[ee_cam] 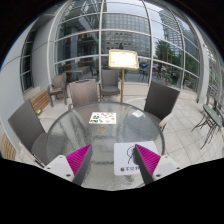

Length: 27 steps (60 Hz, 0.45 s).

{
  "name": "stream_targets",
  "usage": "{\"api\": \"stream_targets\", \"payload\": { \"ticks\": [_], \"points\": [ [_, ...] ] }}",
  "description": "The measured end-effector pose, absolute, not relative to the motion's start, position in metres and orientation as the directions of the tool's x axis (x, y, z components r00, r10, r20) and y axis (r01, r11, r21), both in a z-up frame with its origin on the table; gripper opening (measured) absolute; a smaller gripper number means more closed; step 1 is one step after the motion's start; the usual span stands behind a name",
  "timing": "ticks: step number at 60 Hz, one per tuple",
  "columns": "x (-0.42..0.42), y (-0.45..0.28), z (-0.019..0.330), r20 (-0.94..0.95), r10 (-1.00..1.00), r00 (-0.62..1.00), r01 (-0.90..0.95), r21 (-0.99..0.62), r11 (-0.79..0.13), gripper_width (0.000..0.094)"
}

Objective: Arrange mouse

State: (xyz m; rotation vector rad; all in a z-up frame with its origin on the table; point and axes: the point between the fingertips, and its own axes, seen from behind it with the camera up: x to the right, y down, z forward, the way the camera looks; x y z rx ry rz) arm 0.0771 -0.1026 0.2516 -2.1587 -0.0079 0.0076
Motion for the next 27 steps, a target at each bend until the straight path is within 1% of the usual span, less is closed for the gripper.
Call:
{"api": "stream_targets", "payload": {
  "ticks": [12,27],
  "points": [
    [0.060,-0.131,0.256,0.012,0.029,1.000,0.026,-0.834,-0.550,0.0860],
    [0.051,-0.141,0.258,0.018,0.052,0.998,0.044,-0.833,-0.551,0.0857]
  ]
}}
